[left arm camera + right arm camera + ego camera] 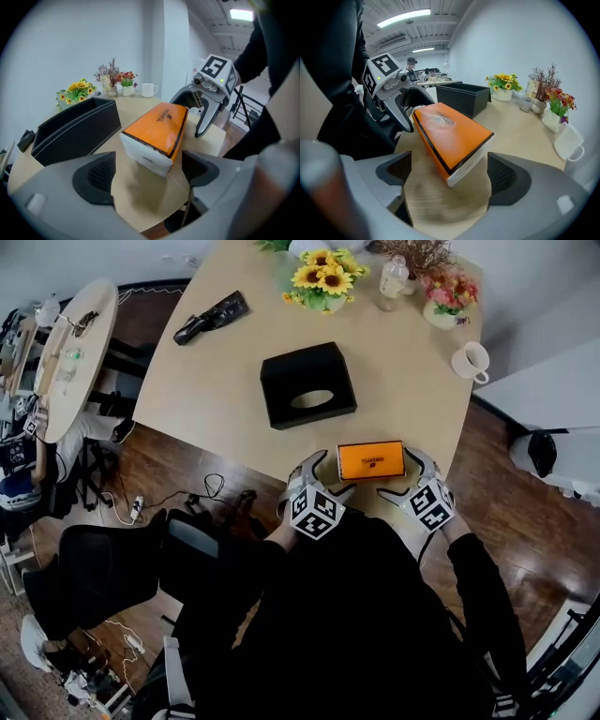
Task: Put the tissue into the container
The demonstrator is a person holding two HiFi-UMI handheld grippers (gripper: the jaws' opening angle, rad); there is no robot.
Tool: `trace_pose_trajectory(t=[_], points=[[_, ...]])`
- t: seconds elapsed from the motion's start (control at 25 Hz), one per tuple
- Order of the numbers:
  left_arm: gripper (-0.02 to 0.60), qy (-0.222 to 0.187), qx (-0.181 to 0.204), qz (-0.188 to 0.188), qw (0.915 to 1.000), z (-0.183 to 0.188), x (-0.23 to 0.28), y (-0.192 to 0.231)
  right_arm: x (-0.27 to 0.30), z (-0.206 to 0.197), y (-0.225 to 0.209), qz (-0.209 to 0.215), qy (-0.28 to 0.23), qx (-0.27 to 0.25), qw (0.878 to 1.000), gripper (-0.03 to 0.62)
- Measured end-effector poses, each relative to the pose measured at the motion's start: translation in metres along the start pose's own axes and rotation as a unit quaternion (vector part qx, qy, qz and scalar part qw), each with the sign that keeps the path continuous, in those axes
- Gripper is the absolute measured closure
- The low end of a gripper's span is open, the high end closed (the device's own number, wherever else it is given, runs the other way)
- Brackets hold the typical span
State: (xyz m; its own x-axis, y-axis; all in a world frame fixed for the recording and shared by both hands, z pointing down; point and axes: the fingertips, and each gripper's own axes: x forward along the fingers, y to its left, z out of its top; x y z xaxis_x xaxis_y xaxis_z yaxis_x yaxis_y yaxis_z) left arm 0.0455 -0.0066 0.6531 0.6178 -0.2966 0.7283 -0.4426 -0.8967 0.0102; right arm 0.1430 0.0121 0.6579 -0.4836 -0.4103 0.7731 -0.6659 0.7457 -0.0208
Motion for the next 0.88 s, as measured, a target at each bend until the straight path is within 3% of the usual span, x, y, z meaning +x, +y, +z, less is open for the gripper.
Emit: trace_pose_trajectory(t=[0.16,0.28,0.36,0.6,0.88], points=[[0.152,0.008,0.002,0.005,1.0,-0.001,0.005,-0.006,0.003,0.004,0.001,0.002,-0.017,-0.002,1.0,0.086],[0.157,0.014,0.0,-0.007,0.9999,0.0,0.011,-0.013,0.001,0.008,-0.006,-0.01,-0.029,-0.011,0.999,0.162],[0.166,0.014,-0.001,-0.01,0.9998,0.001,0.013,-0.015,0.001,0.007,-0.008,-0.01,-0.034,-0.002,0.999,0.178],[0.255,0.006,-0.019,0.002,0.9998,0.005,0.011,-0.008,0.002,0.009,-0.01,-0.014,-0.04,0.007,0.999,0.207],[0.276,-0.001,-0.021,0.008,0.9998,0.01,0.006,-0.005,-0.001,0.015,-0.01,-0.021,-0.052,0.01,0.998,0.24]])
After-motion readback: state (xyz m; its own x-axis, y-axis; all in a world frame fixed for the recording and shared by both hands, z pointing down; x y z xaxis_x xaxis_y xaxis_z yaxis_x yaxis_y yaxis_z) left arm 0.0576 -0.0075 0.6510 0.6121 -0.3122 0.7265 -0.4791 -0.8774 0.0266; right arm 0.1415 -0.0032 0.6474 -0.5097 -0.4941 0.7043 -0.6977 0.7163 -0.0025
